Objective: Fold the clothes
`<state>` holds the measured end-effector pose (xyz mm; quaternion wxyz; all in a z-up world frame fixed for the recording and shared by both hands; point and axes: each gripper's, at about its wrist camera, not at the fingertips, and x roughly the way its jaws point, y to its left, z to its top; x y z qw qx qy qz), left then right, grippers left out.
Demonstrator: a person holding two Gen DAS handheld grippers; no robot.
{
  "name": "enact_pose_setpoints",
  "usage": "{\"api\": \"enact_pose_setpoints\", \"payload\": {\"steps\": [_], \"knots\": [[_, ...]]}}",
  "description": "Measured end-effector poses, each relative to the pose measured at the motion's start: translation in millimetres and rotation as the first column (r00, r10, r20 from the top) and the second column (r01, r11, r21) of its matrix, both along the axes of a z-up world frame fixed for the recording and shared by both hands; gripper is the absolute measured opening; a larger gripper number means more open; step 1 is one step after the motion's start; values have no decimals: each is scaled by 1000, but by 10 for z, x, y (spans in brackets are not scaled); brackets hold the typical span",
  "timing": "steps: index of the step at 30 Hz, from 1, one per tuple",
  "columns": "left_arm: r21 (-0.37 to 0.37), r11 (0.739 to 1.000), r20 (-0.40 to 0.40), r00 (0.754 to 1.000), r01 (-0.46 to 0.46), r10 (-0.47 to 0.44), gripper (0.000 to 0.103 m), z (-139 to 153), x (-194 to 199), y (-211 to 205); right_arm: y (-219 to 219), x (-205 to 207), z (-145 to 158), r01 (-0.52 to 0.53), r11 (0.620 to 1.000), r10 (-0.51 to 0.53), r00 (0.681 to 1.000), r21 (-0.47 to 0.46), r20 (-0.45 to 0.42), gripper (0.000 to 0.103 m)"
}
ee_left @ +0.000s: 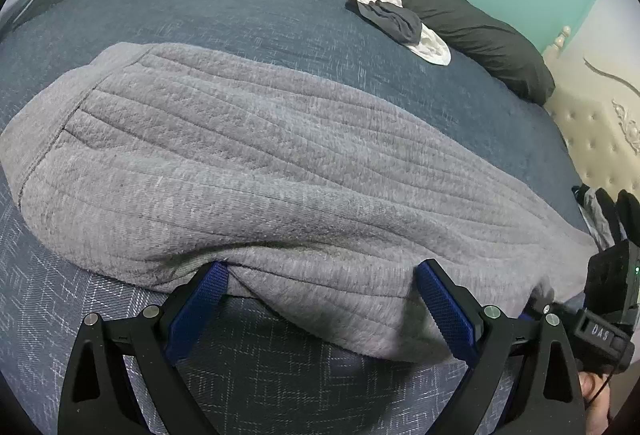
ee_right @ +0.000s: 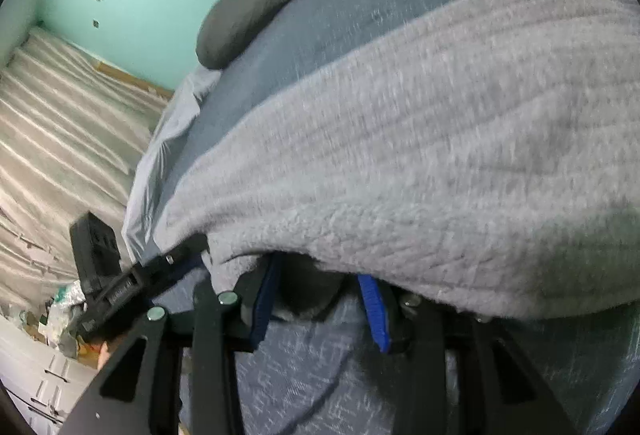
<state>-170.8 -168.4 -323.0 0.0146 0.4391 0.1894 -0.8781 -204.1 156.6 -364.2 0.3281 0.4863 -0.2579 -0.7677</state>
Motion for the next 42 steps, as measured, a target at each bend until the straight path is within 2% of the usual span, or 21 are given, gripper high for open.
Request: {"api": "enact_pose_setpoints", "payload": {"steps": [3,5,7,10,12,21,22,24,25,26,32,33,37,42], "knots": [[2,1000,-1,1000,0,0,98,-3,10,-10,92,-44,-13,35,999,-34,999,-36,9,24],[1,1000,-2,1000,2,-2,98,-8,6,-7,154,-82,-16,55,996,-54,998,-73,15,10],[0,1000,-2,1000,3,-3,98,-12,3,-3,196,-104,38,62,994,-62,998,-85,-3,5],[-1,1000,-4,1000,2,-2,98,-12,1,5,235,-124,145,54,993,-59,997,-106,-42,5],[-2,1000,-4,1000,2,-2,98,-19,1,12,255,-147,146,55,993,-60,997,-106,-39,5],[-10,1000,-1,1000,1,-1,98,-36,-26,33,264,-279,-81,90,990,-81,993,-110,82,7],[-9,1000,0,1000,0,0,98,-39,-30,31,273,-269,-108,96,988,-85,991,-117,99,9],[-10,1000,0,1000,-3,3,98,-37,-32,31,278,-240,-126,98,990,-87,991,-106,103,19],[-10,1000,0,1000,-5,5,98,-35,-32,32,278,-229,-144,100,989,-88,990,-110,110,33],[-11,1000,0,1000,-5,5,98,-36,-32,33,269,-222,-151,103,987,-89,989,-121,116,36],[-9,1000,-2,1000,-8,8,98,-41,-30,41,323,-187,-170,121,973,-99,988,-198,120,37],[-11,1000,-3,1000,-8,8,98,-39,-29,45,339,-179,-171,123,969,-100,988,-215,116,36],[-9,1000,-4,1000,-7,7,98,-37,-26,41,396,-152,-172,132,953,-108,989,-271,102,7],[-5,1000,-5,1000,-7,7,98,-34,-21,33,426,-95,-98,126,951,-104,990,-281,91,4]]}}
